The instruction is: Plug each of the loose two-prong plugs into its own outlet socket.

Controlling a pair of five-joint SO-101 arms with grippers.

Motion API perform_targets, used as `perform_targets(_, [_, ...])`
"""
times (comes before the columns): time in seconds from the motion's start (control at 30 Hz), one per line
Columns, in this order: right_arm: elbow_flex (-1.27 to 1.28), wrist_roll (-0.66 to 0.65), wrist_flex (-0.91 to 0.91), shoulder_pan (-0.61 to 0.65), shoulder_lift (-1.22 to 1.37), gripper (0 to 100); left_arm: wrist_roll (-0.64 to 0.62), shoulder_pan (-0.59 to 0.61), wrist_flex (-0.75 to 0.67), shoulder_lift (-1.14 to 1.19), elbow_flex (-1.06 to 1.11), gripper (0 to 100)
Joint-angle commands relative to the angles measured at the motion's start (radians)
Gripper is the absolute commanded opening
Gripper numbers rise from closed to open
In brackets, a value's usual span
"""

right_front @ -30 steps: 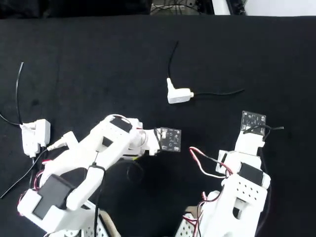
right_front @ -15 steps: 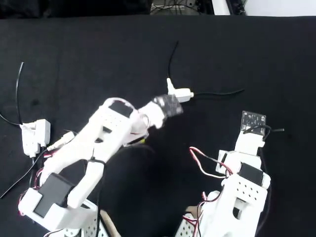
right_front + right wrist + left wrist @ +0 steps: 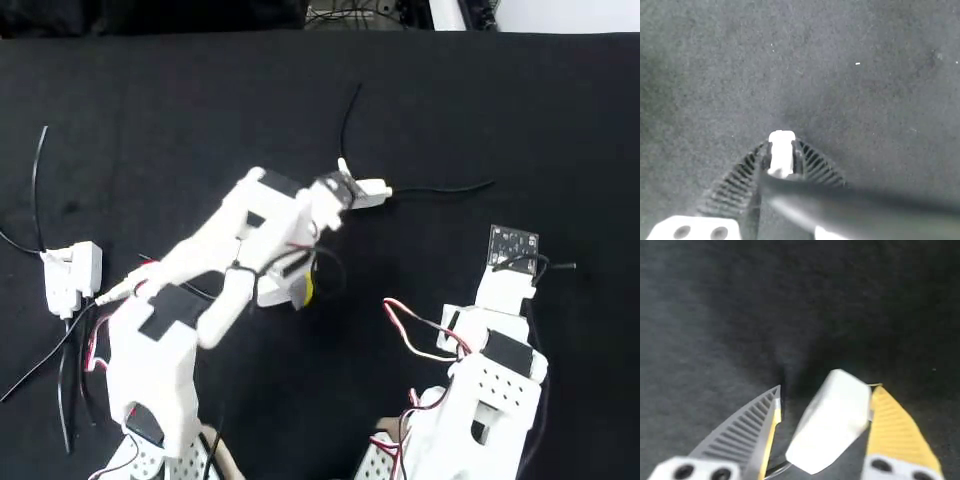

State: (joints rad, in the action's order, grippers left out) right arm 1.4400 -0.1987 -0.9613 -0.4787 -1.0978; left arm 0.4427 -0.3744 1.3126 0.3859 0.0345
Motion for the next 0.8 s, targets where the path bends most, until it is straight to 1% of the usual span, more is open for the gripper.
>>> perform_targets(0.0, [-0.002,-0.009,0.012,-0.012,-0.008,1.1,0.141,0.054,0.087,0.003,-0.125,29])
perform_targets(0.03, [-0.002,-0.009,0.012,-0.012,-0.008,1.1,0.184,0.070,0.101,0.003,-0.133,29])
perform_targets(0.07, [-0.002,-0.009,0.012,-0.012,-0.008,1.1,0.201,0.081,0.109,0.003,-0.142,29])
perform_targets(0.17, [-0.002,-0.009,0.012,-0.012,-0.008,1.1,0.203,0.116,0.112,0.002,-0.185,29])
perform_targets(0.3, [-0.002,-0.009,0.012,-0.012,-0.008,1.1,0.193,0.163,0.114,0.002,-0.239,29])
perform_targets(0.4, [-0.002,-0.009,0.015,-0.012,-0.008,1.1,0.140,0.189,0.112,-0.018,-0.260,29])
perform_targets(0.47, [-0.002,-0.009,0.015,-0.012,-0.008,1.1,0.130,0.191,0.117,-0.054,-0.245,29])
perform_targets(0.6, [-0.013,-0.002,0.015,0.017,-0.013,1.1,0.126,0.185,0.149,-0.201,-0.162,29])
perform_targets(0.7, [-0.047,-0.002,-0.002,0.110,-0.015,1.1,0.066,0.196,0.140,-0.397,-0.033,29])
perform_targets(0.77, [-0.088,-0.002,-0.041,0.199,-0.015,1.1,0.034,0.236,0.106,-0.549,0.079,29])
